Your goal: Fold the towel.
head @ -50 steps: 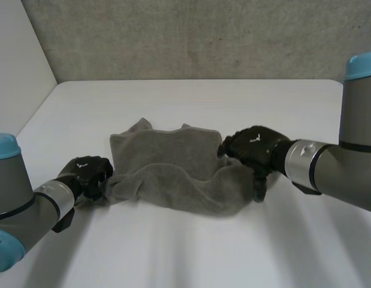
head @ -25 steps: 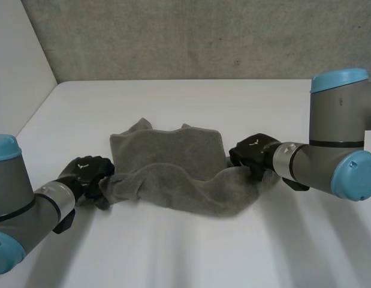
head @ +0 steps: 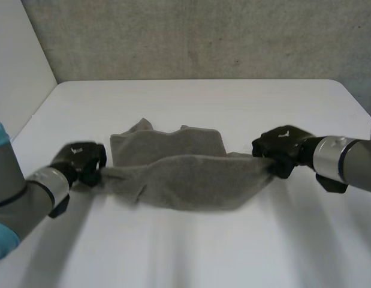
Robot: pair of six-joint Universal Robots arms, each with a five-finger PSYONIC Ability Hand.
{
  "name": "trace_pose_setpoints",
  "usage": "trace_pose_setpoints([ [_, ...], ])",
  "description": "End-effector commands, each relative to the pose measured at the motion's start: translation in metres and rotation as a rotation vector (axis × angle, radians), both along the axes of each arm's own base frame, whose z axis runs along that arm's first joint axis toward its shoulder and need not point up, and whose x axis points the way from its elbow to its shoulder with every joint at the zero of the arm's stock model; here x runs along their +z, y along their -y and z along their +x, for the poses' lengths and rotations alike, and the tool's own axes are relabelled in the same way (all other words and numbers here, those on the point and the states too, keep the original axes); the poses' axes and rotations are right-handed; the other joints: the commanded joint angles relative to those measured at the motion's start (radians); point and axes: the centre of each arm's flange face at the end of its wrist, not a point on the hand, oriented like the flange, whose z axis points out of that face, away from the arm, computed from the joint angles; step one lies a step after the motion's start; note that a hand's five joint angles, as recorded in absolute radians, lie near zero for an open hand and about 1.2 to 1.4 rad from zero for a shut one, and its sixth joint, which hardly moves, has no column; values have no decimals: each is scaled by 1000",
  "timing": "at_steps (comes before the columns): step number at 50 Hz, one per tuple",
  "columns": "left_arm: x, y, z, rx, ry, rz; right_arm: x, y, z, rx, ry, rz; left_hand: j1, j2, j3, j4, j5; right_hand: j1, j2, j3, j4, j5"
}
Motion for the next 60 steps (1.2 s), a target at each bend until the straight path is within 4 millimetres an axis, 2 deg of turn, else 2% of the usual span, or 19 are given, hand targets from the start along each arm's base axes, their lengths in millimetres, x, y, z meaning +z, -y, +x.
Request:
trace_pose_setpoints([
  [1, 84, 13, 8, -16, -64, -271, 87, -2, -8, -35, 168, -218, 133, 54, 66, 43, 103, 73, 85, 79, 62, 62],
  [4, 104, 14, 10, -17, -77, -333, 103, -2, -9, -40, 200, -256, 133, 54, 66, 43, 103, 73, 85, 79, 62, 62],
  [7, 157, 13, 12, -13, -121, -494, 137, -3, -10, -46, 266, -338, 133, 54, 66, 43, 103, 73, 85, 79, 62, 62],
  [12, 169, 19, 12, -15, -143, -528, 155, -1, -7, -43, 283, -405, 133, 54, 66, 43, 103, 73, 85, 79, 62, 62],
  [20, 136, 72, 5, -5, -124, -463, 132, 44, 9, -77, 253, -389, 133, 54, 66, 43, 103, 73, 85, 79, 62, 62],
  [26, 134, 110, -5, -18, -132, -503, 121, 68, 33, -91, 193, -474, 133, 54, 66, 43, 103, 73, 85, 79, 62, 62],
  [28, 153, 138, -8, -14, -146, -602, 131, 91, 52, -136, 149, -668, 133, 54, 66, 43, 103, 73, 85, 79, 62, 62],
  [31, 170, 149, -9, -2, -156, -676, 147, 103, 59, -172, 165, -822, 133, 54, 66, 43, 103, 73, 85, 79, 62, 62],
  [32, 203, 157, -8, 32, -178, -804, 161, 109, 65, -204, 201, -940, 133, 54, 66, 43, 103, 73, 85, 79, 62, 62],
  [33, 225, 157, -8, 48, -196, -884, 182, 109, 70, -238, 269, -1079, 133, 54, 66, 43, 103, 73, 85, 79, 62, 62],
  [37, 264, 149, -12, 70, -253, -1035, 201, 103, 77, -255, 342, -1180, 133, 54, 66, 43, 103, 73, 85, 79, 62, 62],
  [39, 274, 141, -18, 61, -274, -1078, 215, 88, 87, -245, 395, -1228, 133, 54, 66, 43, 103, 73, 85, 79, 62, 62],
  [42, 276, 137, -21, 51, -284, -1082, 208, 87, 88, -232, 372, -1192, 133, 54, 66, 43, 103, 73, 85, 79, 62, 62],
  [46, 222, 139, -24, 18, -245, -907, 181, 89, 90, -202, 296, -1070, 133, 54, 66, 43, 103, 73, 85, 79, 62, 62],
  [48, 203, 139, -25, -5, -229, -851, 140, 87, 93, -134, 191, -887, 133, 54, 66, 43, 103, 73, 85, 79, 62, 62],
  [50, 156, 134, -26, -61, -194, -707, 121, 84, 94, -98, 143, -795, 133, 54, 66, 43, 103, 73, 85, 79, 62, 62],
  [53, 132, 131, -23, -77, -179, -637, 84, 75, 93, -40, 57, -609, 133, 54, 66, 43, 103, 73, 85, 79, 62, 62],
  [55, 83, 125, -7, -70, -137, -512, 66, 70, 90, -20, 17, -518, 133, 54, 66, 43, 103, 73, 85, 79, 62, 62],
  [60, 39, 112, 8, -49, -48, -418, 11, 59, 71, -9, -96, -287, 133, 54, 66, 43, 103, 73, 85, 79, 62, 62],
])
